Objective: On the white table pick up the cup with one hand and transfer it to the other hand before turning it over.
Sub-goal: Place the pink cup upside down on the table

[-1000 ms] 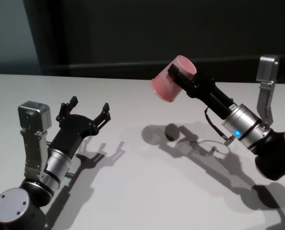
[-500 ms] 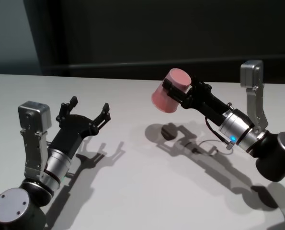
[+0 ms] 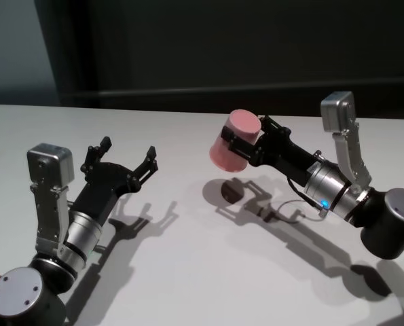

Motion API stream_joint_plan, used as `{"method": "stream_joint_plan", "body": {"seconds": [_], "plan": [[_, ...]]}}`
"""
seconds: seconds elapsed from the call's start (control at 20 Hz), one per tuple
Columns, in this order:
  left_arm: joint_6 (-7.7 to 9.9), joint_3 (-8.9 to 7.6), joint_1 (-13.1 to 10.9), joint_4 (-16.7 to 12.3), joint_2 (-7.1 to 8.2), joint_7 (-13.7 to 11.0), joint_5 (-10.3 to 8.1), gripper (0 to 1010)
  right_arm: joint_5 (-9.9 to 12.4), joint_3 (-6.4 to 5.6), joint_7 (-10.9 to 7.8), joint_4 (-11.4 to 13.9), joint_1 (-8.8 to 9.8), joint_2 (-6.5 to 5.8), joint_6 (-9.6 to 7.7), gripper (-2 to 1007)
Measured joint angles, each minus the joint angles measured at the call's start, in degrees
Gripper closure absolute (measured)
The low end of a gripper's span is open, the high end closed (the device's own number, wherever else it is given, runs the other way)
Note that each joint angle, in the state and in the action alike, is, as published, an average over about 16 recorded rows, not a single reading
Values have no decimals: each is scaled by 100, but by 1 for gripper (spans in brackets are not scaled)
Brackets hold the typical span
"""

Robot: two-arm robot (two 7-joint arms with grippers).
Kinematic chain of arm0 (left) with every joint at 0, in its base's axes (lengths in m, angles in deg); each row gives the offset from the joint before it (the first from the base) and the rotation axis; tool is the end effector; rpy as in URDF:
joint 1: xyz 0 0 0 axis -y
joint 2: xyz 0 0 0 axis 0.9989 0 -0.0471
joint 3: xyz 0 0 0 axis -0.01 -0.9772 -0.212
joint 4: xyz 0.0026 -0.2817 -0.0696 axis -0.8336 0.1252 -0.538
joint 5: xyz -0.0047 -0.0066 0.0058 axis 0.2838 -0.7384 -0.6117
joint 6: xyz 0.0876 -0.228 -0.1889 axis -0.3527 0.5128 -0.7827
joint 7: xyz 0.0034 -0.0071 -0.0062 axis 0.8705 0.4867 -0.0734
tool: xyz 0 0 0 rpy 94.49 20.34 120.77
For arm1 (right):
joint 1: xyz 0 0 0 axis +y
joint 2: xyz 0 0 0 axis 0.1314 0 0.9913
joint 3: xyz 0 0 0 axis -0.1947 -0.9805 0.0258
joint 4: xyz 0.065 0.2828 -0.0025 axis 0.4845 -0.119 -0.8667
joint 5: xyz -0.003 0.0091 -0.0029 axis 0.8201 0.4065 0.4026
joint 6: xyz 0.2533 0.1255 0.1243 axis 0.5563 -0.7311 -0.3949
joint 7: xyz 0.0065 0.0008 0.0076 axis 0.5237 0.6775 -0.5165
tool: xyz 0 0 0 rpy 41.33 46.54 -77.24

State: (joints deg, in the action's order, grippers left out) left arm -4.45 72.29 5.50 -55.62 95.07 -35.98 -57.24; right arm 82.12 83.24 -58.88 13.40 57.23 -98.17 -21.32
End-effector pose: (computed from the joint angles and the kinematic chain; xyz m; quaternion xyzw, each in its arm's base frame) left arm 0.3270 -0.0057 -0.3132 -0.0279 -0.0108 0.5630 0.8259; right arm 0.4249 0.0106 -0.2807 0.0710 0.0219 -0.3634 0.9287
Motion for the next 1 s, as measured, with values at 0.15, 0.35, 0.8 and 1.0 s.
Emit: {"method": "stream_joint_plan", "body": {"seconds": [0.15, 0.35, 0.8, 1.0], "plan": [[0, 0, 0, 0, 0, 0, 0, 9, -201, 78, 11, -12, -36, -7, -21, 257], [0, 0, 0, 0, 0, 0, 0, 9, -484, 193, 8, -48, -98, -10, -38, 257], [0, 0, 0, 0, 0, 0, 0, 9, -1052, 416, -74, -283, -299, 71, 7, 257], [0, 0, 0, 0, 0, 0, 0, 10, -1240, 473, -137, -472, -400, 158, 87, 257]]}}
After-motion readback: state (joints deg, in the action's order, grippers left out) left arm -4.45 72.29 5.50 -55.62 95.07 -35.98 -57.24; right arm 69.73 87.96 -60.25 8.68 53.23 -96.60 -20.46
